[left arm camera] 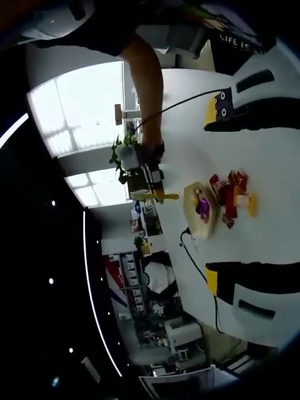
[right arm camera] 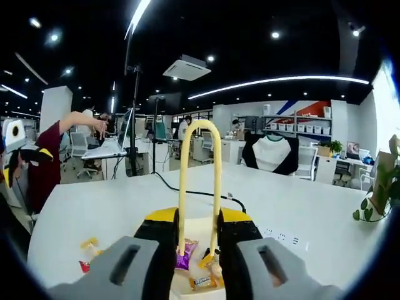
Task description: Place the target food into the container with the food tongs after gripping and lifting it, then release it inside without dropping or visibly crushing the food.
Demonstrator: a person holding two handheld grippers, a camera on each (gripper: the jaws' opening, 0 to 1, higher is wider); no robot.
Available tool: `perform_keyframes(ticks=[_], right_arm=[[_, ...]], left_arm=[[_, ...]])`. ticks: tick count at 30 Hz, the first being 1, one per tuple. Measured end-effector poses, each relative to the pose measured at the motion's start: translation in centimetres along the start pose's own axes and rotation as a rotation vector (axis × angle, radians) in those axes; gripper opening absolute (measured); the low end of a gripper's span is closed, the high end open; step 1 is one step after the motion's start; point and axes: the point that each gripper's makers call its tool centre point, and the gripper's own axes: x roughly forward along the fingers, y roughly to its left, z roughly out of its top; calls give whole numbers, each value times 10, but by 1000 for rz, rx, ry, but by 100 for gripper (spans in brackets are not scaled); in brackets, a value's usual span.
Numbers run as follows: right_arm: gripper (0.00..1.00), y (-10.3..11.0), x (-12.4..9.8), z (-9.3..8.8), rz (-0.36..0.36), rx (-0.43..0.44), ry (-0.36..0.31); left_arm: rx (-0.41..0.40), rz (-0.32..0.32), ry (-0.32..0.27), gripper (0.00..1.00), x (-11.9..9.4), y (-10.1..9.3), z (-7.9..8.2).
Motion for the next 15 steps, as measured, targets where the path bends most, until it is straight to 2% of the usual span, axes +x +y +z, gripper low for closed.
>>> perform_keyframes(ticks=[2,3,5,15], right_arm=[[20,-1,-3,2,-40,27,-31],[20,2,-5,-1,-36,39,-10],[20,3,-10,-4,-75,32,-4],[21,31,-30,-4,-132,57,-32]], left_arm=[[-4,5,-3,91,-1,1,0],[-8,2,0,91,-1,0,-1],[-7,5,0,91,-1,0,-1],[-11,-11,-8,91,-1,-6,-2]])
